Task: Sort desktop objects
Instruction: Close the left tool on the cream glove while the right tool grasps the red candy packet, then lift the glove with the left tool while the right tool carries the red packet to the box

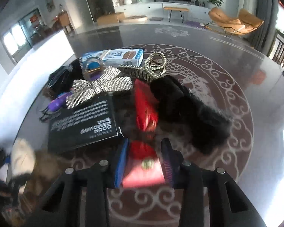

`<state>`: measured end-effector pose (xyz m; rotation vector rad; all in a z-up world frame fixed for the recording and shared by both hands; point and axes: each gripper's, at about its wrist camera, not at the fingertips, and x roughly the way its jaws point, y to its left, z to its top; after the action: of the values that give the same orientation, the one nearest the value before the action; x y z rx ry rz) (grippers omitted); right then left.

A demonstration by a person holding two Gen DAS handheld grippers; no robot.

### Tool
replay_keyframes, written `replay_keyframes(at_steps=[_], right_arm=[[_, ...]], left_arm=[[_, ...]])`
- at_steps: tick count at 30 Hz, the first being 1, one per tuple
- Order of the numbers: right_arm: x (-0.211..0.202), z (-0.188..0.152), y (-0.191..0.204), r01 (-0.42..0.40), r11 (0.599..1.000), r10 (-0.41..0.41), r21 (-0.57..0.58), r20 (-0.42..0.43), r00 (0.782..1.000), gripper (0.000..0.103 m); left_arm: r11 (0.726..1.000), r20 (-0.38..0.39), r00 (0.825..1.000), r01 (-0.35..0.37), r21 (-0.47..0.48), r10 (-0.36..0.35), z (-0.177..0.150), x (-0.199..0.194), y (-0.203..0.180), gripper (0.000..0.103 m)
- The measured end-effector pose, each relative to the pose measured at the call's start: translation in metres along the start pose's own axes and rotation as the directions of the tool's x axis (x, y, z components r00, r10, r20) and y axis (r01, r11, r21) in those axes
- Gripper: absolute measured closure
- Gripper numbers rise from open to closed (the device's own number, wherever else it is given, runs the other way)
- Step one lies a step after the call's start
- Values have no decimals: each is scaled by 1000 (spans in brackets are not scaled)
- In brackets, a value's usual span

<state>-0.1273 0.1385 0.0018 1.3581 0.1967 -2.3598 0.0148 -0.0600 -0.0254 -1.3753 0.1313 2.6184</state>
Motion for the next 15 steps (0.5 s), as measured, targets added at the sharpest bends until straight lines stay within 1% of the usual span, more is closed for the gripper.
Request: replay_keyframes(at_steps=[2, 3, 5, 7, 9, 10, 11, 13, 14, 15], right_arm=[[-1, -3, 5, -20, 1000, 20, 0, -7, 1000, 77], [-5, -10, 7, -34, 999, 34, -7, -11, 999, 77], [-16, -28, 14, -43, 998, 42, -35, -18, 999, 78], [-30, -51, 17, -55, 998, 54, -42, -28, 998, 78], [-36, -60, 13, -45, 999, 44, -28, -45, 998, 74], [-38, -60, 12, -52, 998, 51, -24, -56, 997, 72], [-39, -59, 10, -62, 998, 61, -27, -59, 996, 69], [-36, -52, 12, -38, 998, 35, -59, -47, 998, 69], [-33, -49, 13, -30, 997, 27, -68, -49, 998, 69], [-28, -48, 14, -31, 997, 27, -65, -66, 997, 68]], left_arm=[[1000, 5, 1000, 1, -8, -1, -7, -1, 0, 53], [1000, 4, 1000, 2, -10, -2, -10, -1, 0, 50], [1000, -13, 1000, -1, -9, 1, -12, 3, 0, 47], [1000, -3, 1000, -24, 19, 24, -14, 5, -6, 38], [998, 6, 999, -50, 30, 49, -13, 7, -10, 21], [998, 9, 999, -49, 30, 49, -12, 9, -11, 20], [999, 9, 999, -44, 28, 44, -10, 10, -13, 20], [1000, -1, 1000, -23, 5, 23, -7, 13, -11, 20], [1000, 4, 1000, -21, -5, 21, -6, 13, -10, 26], [1000, 17, 999, -28, -7, 28, -6, 12, -9, 47]])
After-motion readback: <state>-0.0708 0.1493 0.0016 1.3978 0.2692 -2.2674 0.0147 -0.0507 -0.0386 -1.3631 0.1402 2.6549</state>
